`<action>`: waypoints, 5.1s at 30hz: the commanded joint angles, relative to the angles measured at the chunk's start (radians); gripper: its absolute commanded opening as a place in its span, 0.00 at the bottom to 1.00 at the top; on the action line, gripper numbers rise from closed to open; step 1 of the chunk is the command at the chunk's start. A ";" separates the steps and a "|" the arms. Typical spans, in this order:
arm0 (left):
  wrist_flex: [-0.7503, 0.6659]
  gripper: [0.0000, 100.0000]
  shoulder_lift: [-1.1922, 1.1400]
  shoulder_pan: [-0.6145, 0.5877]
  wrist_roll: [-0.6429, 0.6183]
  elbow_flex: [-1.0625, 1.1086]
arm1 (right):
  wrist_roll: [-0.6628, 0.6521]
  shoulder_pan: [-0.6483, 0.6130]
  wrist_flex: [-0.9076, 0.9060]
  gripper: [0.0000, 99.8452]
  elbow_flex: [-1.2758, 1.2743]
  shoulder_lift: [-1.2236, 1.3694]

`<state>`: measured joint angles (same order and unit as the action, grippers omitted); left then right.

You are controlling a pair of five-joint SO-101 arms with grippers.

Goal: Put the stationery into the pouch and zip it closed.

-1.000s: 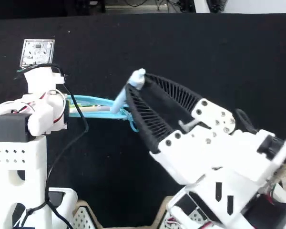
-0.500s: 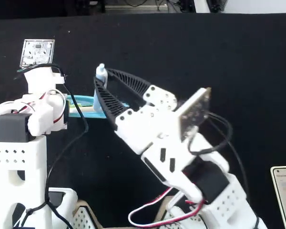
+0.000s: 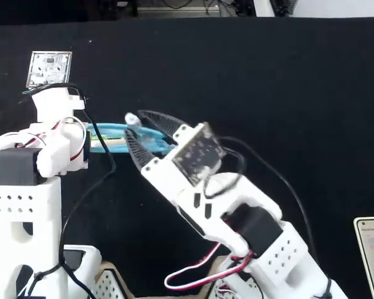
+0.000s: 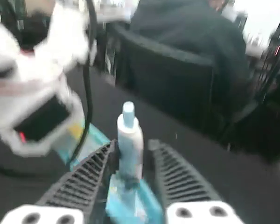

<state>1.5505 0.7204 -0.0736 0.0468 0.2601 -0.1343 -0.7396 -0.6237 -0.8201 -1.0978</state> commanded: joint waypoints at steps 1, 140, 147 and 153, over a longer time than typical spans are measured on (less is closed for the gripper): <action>0.003 0.03 -0.005 -0.005 -0.003 0.004 | -0.011 -0.006 -0.221 0.26 0.180 0.005; 0.135 0.19 0.262 -0.173 0.199 -0.303 | -0.270 0.212 -0.542 0.01 0.694 0.435; 0.143 0.19 0.394 -0.153 0.199 -0.226 | -0.270 0.212 -0.546 0.01 0.762 0.440; 0.144 0.19 0.555 -0.064 0.199 -0.193 | -0.270 0.212 -0.539 0.01 0.766 0.441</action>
<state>1.7039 1.2037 -0.2225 0.2340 0.0437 -0.3982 -0.5432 -1.1699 -0.1343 -0.6590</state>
